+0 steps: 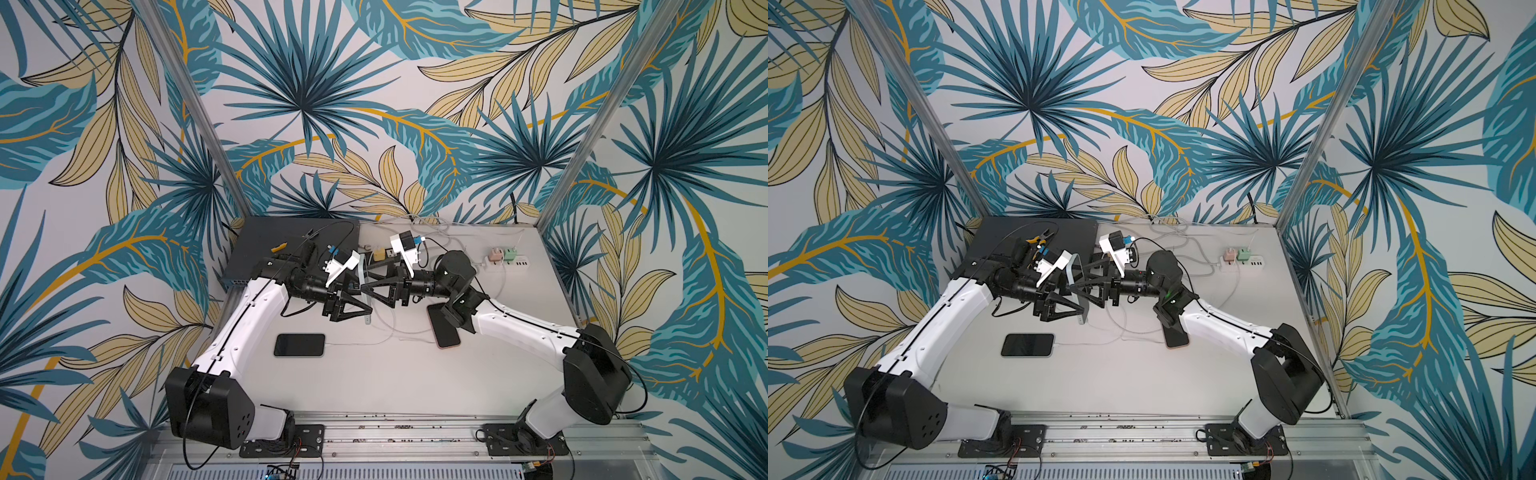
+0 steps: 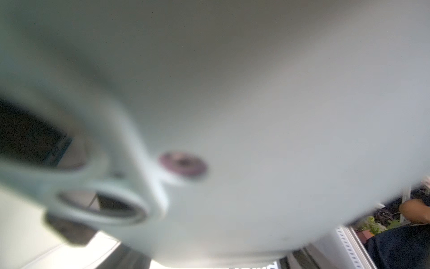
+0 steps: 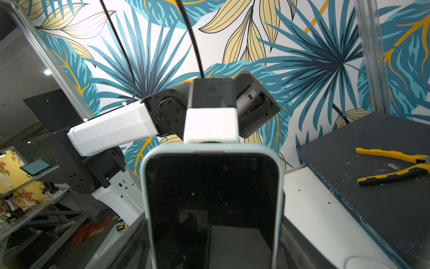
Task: Unplug the charging cable from the phone
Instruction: Pick up the phone at the center of the board, then remove the charging cable from the phone.
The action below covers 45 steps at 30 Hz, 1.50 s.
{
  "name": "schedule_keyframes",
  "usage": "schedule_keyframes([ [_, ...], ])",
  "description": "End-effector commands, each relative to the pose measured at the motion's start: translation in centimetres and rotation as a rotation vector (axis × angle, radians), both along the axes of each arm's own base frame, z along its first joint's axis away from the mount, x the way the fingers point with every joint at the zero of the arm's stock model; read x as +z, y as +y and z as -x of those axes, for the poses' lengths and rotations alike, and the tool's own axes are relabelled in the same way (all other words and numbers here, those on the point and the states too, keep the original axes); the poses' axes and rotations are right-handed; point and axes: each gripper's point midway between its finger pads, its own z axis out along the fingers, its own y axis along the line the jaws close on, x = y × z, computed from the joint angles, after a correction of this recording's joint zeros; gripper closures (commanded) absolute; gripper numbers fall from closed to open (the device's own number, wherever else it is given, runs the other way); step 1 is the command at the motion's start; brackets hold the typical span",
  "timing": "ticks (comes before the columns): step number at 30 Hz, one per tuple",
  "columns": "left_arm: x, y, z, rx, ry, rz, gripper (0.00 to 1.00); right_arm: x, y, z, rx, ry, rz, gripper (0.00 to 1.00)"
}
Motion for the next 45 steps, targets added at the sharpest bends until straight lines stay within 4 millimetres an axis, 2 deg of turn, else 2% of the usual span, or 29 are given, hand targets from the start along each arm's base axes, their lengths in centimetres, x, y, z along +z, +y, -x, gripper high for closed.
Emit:
schedule_keyframes([
  [1,0.3,-0.2,-0.3,-0.006,-0.006,0.002,0.33,1.8,-0.5,0.8,-0.003,-0.064,-0.058,0.36],
  [4,0.3,-0.2,-0.3,-0.007,-0.003,0.002,0.45,1.6,-0.6,0.8,-0.012,-0.068,-0.041,0.32],
  [7,0.3,-0.1,-0.3,-0.007,-0.009,-0.002,0.58,1.0,-0.8,0.7,-0.031,-0.076,-0.009,0.16],
  [10,0.1,-0.1,-0.2,-0.007,-0.012,-0.007,0.63,0.3,-1.1,0.5,-0.066,-0.091,0.030,0.02],
  [16,-0.6,0.0,-0.4,0.006,-0.023,-0.038,0.67,-1.4,-2.1,0.5,-0.097,-0.127,0.116,0.01],
  [22,-0.6,0.1,-0.4,0.016,-0.043,-0.047,0.68,-4.7,-2.8,1.3,-0.071,-0.171,0.247,0.05],
  [29,-0.8,0.1,-0.6,0.022,-0.044,-0.053,0.67,-7.0,-4.0,2.4,-0.049,-0.232,0.297,0.09],
  [32,-0.9,0.1,-0.7,0.022,-0.042,-0.054,0.65,-8.7,-4.4,2.7,-0.038,-0.219,0.340,0.14],
  [40,-0.9,0.1,-0.8,0.024,-0.046,-0.056,0.62,-12.3,-3.0,3.2,0.043,-0.131,0.404,0.30],
  [45,-0.9,0.1,-0.8,0.025,-0.045,-0.058,0.61,-13.7,-2.2,3.5,0.080,-0.107,0.429,0.40],
])
